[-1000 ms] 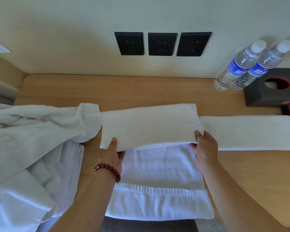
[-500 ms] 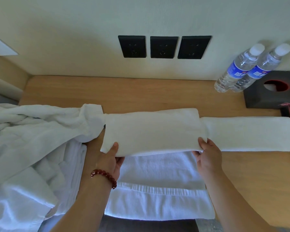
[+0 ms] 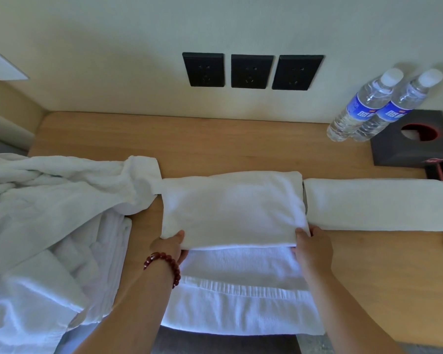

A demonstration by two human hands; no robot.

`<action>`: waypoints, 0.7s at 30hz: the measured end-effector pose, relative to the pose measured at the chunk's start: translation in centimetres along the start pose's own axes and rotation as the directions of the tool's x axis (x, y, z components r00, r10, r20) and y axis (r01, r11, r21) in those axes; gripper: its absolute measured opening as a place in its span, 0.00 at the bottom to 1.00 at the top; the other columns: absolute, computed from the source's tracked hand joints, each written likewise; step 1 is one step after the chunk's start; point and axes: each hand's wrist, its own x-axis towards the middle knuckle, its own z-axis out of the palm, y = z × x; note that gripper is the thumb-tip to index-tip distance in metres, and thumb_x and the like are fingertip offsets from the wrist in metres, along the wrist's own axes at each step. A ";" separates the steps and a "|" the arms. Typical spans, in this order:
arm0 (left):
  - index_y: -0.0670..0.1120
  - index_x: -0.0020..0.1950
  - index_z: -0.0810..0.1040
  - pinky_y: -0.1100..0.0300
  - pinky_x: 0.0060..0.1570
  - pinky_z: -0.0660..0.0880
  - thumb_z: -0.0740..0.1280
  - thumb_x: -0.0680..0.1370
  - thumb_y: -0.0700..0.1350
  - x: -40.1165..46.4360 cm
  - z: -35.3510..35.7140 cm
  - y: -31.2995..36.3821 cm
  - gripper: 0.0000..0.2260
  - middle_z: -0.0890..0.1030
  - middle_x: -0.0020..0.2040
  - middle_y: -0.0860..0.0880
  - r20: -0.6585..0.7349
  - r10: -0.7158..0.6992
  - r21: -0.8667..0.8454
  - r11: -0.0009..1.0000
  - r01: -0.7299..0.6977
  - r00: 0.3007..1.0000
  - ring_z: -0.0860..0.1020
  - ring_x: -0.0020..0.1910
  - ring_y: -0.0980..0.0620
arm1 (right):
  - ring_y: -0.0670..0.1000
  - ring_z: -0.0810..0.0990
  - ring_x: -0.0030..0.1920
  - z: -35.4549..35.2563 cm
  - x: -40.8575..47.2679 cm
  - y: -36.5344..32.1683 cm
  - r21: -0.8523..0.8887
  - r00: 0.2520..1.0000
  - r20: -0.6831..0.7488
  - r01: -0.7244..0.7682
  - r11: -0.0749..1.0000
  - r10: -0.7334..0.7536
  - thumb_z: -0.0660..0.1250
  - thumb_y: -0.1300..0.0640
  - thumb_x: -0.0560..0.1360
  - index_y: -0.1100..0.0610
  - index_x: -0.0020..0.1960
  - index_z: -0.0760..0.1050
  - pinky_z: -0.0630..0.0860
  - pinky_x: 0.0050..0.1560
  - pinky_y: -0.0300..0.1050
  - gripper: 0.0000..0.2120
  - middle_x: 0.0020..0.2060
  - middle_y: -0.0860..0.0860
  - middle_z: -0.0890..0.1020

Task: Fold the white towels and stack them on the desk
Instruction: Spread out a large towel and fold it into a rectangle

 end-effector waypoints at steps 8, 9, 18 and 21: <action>0.33 0.68 0.72 0.50 0.51 0.75 0.72 0.78 0.49 -0.1 0.1 0.4 0.26 0.79 0.59 0.35 -0.023 0.135 0.392 0.913 -0.115 0.991 0.79 0.53 0.37 | 0.57 0.83 0.36 -0.7 -0.6 0.4 -0.191 1.000 0.005 0.011 0.982 -0.010 0.63 0.56 0.74 0.55 0.44 0.79 0.79 0.38 0.50 0.06 0.34 0.54 0.83; 0.35 0.68 0.73 0.49 0.55 0.77 0.73 0.76 0.52 0.1 -0.3 0.4 0.29 0.79 0.62 0.35 -0.043 0.158 0.422 0.898 -0.125 0.986 0.79 0.57 0.36 | 0.57 0.83 0.37 -0.7 -0.5 0.4 -0.212 1.000 0.006 0.030 0.977 -0.030 0.64 0.56 0.74 0.56 0.45 0.78 0.77 0.37 0.49 0.05 0.35 0.54 0.83; 0.43 0.40 0.69 0.56 0.32 0.68 0.75 0.74 0.53 -0.5 -3.6 -0.6 0.18 0.75 0.34 0.45 -0.143 0.533 0.754 0.605 -0.257 0.834 0.72 0.31 0.47 | 0.63 0.75 0.64 0.0 -2.6 3.6 -0.653 0.579 0.173 0.673 0.347 -0.797 0.70 0.64 0.71 0.61 0.63 0.77 0.72 0.65 0.61 0.20 0.62 0.60 0.77; 0.42 0.39 0.70 0.61 0.30 0.64 0.71 0.77 0.46 -0.6 -4.5 -1.3 0.14 0.72 0.33 0.45 -0.050 0.616 0.787 0.509 -0.349 0.787 0.69 0.30 0.49 | 0.59 0.73 0.69 0.3 -3.6 5.2 -0.646 0.586 0.334 0.712 0.273 -0.738 0.73 0.61 0.71 0.57 0.63 0.78 0.68 0.70 0.64 0.21 0.66 0.57 0.76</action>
